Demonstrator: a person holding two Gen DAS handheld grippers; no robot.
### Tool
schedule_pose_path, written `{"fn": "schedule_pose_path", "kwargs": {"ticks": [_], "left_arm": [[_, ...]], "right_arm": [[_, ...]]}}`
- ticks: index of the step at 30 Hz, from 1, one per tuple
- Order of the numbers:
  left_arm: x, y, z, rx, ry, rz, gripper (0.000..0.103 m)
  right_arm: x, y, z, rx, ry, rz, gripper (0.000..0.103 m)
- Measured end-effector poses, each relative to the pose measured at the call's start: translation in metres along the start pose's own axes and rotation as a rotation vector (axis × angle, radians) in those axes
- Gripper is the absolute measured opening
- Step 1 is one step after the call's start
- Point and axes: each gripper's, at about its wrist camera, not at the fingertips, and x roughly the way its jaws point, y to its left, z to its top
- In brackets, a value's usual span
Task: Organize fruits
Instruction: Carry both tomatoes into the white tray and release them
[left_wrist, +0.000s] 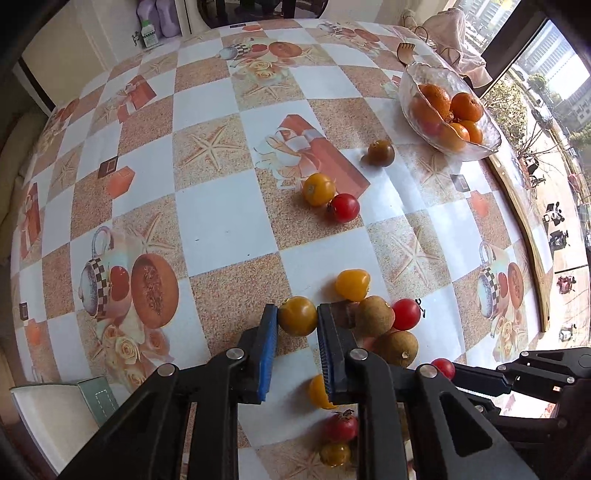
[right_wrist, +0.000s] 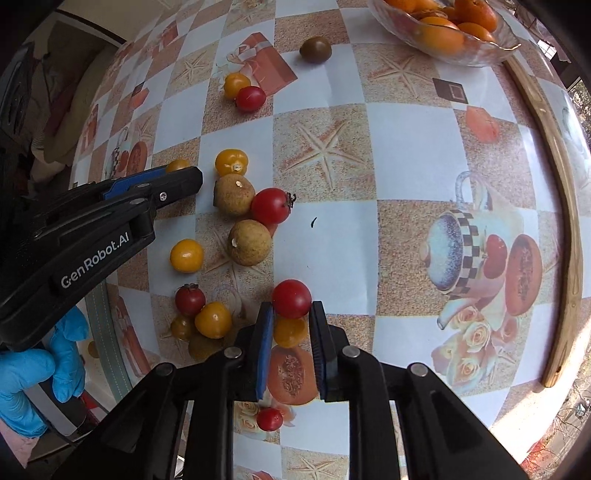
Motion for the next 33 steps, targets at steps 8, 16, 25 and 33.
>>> {"fn": "schedule_pose_path", "kwargs": {"ticks": [8, 16, 25, 33], "left_arm": [[-0.038, 0.020, -0.033, -0.043, -0.042, -0.007, 0.023], [-0.066, 0.060, -0.080, -0.111, -0.061, 0.016, 0.023], [-0.090, 0.107, -0.137, -0.207, -0.075, 0.051, 0.023], [-0.103, 0.162, -0.186, -0.332, -0.082, 0.094, 0.023]], "right_arm": [[-0.009, -0.003, -0.005, -0.006, -0.015, -0.003, 0.021], [-0.017, 0.004, -0.024, -0.030, -0.027, -0.018, 0.021], [-0.016, 0.057, -0.031, -0.124, -0.020, -0.029, 0.021], [-0.004, 0.133, -0.031, -0.258, -0.003, -0.017, 0.021]]}}
